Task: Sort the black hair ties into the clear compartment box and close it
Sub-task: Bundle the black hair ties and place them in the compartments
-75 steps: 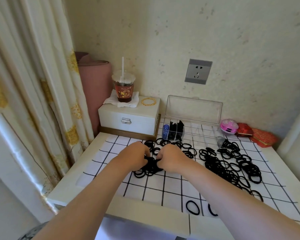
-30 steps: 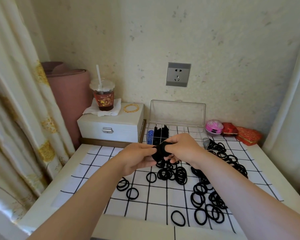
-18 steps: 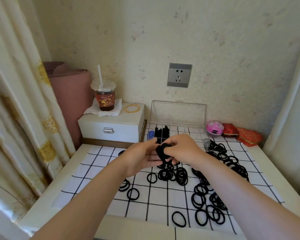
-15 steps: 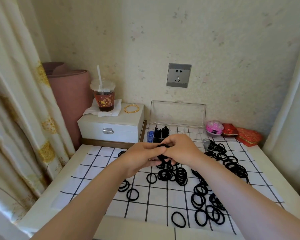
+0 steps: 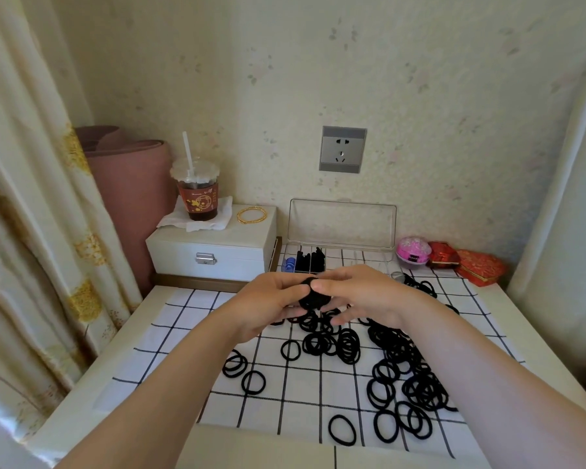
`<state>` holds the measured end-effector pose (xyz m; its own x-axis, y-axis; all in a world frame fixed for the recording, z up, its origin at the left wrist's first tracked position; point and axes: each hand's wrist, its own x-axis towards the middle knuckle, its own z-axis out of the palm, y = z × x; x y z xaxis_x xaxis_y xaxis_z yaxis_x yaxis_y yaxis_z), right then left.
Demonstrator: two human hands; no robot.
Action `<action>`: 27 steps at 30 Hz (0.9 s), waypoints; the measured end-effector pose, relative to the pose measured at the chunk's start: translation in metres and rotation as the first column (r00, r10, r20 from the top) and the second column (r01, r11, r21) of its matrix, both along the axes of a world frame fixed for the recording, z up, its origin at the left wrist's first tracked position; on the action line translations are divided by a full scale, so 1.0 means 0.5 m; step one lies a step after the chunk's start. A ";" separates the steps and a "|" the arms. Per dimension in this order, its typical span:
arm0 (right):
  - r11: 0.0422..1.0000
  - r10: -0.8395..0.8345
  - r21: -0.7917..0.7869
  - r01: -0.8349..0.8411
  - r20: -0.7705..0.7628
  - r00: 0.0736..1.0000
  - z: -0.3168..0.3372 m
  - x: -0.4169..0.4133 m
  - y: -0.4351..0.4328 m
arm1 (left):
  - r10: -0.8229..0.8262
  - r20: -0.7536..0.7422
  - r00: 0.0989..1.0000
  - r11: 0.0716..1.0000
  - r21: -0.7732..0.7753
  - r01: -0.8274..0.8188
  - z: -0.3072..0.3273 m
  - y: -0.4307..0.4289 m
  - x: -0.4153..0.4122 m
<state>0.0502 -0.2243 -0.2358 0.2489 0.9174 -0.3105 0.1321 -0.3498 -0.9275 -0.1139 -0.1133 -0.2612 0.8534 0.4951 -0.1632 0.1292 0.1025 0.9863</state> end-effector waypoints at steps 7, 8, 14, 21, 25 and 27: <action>0.995 -0.075 0.043 0.085 -0.195 0.978 -0.002 0.002 0.001 | 0.242 -0.001 0.970 0.970 -0.025 -0.242 -0.002 0.005 0.012; 0.995 -0.077 0.040 0.087 -0.203 0.976 -0.002 0.003 0.001 | 0.240 0.008 0.971 0.970 -0.048 -0.239 -0.001 0.004 0.014; 0.987 -0.138 0.044 0.152 -0.227 0.964 -0.011 0.009 0.010 | 0.188 -0.011 0.982 0.971 -0.145 -0.188 0.007 -0.004 0.030; 0.998 -0.053 0.017 0.061 -0.292 0.955 -0.002 0.022 -0.003 | 0.084 0.010 0.996 0.941 -0.330 -0.076 0.018 -0.009 0.035; 0.995 -0.094 -0.004 0.097 -0.301 0.949 -0.005 0.022 -0.006 | 0.184 -0.019 0.983 0.966 -0.182 -0.184 0.015 -0.013 0.041; 0.991 -0.128 -0.011 0.131 -0.303 0.944 -0.007 0.018 -0.006 | 0.266 -0.046 0.963 0.964 -0.015 -0.266 0.012 -0.017 0.044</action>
<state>0.0594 -0.2274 -0.2390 0.2615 0.8867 -0.3812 -0.2014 -0.3362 -0.9200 -0.0917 -0.1217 -0.2554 0.6834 0.6994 -0.2096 0.1365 0.1596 0.9777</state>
